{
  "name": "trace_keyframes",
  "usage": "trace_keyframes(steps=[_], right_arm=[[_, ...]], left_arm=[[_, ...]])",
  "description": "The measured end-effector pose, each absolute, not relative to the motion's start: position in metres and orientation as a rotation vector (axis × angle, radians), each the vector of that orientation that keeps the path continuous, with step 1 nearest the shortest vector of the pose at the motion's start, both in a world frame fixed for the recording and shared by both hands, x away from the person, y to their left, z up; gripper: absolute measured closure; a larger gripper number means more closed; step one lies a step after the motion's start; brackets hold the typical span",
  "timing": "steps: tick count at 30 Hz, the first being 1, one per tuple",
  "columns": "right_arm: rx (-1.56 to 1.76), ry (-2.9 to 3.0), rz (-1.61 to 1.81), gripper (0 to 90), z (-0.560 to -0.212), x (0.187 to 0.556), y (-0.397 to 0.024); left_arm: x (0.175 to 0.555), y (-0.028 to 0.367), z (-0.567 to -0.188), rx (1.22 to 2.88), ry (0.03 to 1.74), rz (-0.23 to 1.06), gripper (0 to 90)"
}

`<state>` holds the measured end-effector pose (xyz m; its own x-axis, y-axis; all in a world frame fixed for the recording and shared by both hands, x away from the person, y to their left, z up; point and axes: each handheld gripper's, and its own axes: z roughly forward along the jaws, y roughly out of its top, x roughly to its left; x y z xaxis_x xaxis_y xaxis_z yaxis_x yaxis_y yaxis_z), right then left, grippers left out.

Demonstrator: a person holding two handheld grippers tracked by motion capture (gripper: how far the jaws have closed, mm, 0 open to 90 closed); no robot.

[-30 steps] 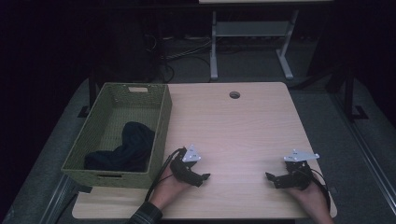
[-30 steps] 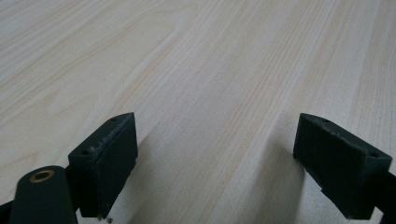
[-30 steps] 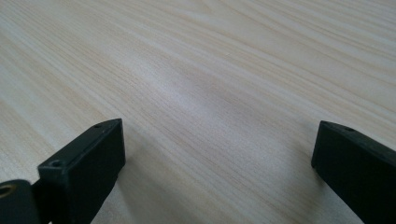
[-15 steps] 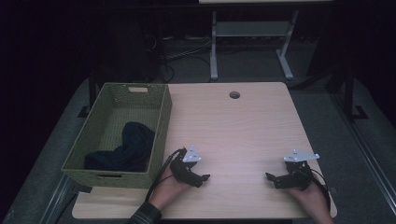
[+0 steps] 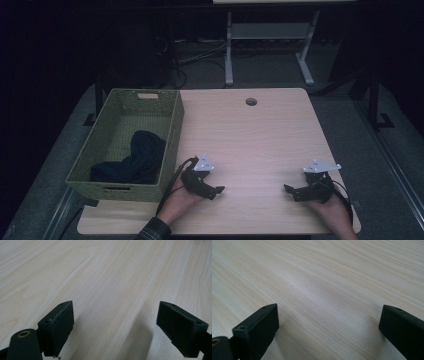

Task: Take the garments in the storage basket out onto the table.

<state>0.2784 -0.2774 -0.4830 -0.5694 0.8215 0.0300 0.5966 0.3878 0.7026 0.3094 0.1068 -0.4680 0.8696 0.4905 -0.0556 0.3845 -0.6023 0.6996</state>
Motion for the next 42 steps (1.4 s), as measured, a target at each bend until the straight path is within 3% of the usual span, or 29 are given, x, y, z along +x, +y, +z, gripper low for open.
trace_keyframes(steps=[42], right_arm=[[1.237, 2.328, 0.978, 2.4, -0.483, 0.278, -0.277]], left_arm=[[0.315, 0.107, -0.432, 2.288, 0.593, 0.173, 14.4]])
